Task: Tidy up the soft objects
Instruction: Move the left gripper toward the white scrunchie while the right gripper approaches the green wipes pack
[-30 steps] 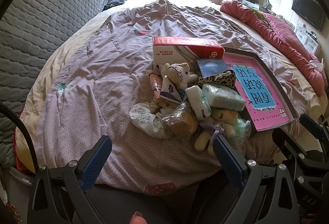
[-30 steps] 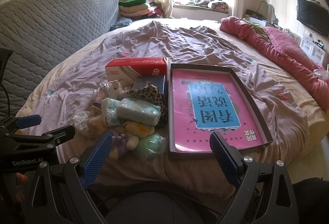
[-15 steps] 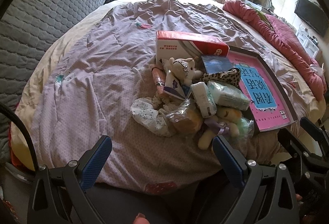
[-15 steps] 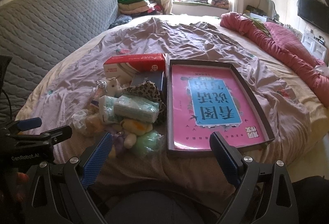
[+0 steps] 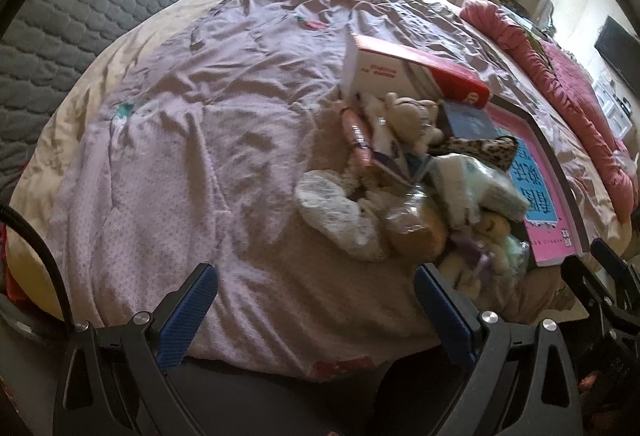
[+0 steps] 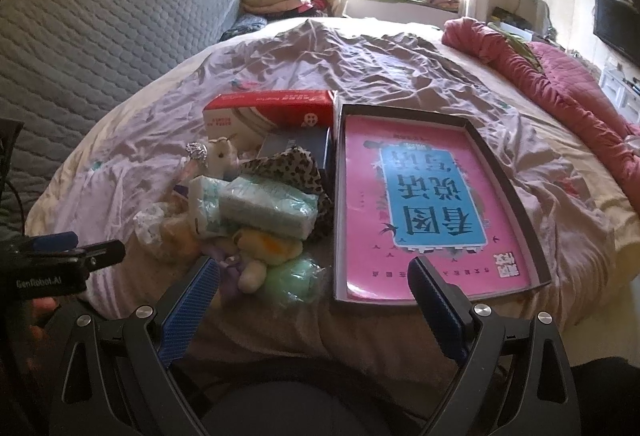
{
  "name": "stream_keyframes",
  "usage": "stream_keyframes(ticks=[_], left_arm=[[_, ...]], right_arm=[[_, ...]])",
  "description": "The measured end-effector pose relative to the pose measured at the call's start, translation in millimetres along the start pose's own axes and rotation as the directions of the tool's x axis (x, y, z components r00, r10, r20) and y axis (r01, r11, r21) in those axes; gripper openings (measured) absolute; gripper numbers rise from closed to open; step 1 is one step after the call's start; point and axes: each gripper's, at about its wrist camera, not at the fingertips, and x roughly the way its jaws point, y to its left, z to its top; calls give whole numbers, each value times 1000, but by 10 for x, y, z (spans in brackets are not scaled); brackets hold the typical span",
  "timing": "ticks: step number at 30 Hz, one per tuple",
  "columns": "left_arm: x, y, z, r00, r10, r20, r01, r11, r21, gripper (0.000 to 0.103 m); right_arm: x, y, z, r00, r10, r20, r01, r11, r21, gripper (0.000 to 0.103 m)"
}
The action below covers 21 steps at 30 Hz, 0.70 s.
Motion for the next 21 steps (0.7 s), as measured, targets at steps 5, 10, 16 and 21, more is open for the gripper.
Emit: stream_keyframes(ticks=[5, 10, 16, 21], left_arm=[[130, 112, 30, 1000, -12, -21, 12, 999, -30, 99], [268, 172, 135, 998, -52, -26, 50, 997, -55, 96], [503, 176, 260, 991, -124, -52, 119, 989, -86, 75], [670, 102, 288, 982, -172, -81, 164, 981, -99, 60]], right_arm=[[89, 7, 27, 1000, 5, -5, -5, 1000, -7, 96], [211, 29, 58, 1000, 10, -15, -10, 1000, -17, 96], [363, 53, 97, 1000, 9, -19, -9, 1000, -25, 96], [459, 91, 133, 1000, 9, -11, -9, 999, -43, 96]])
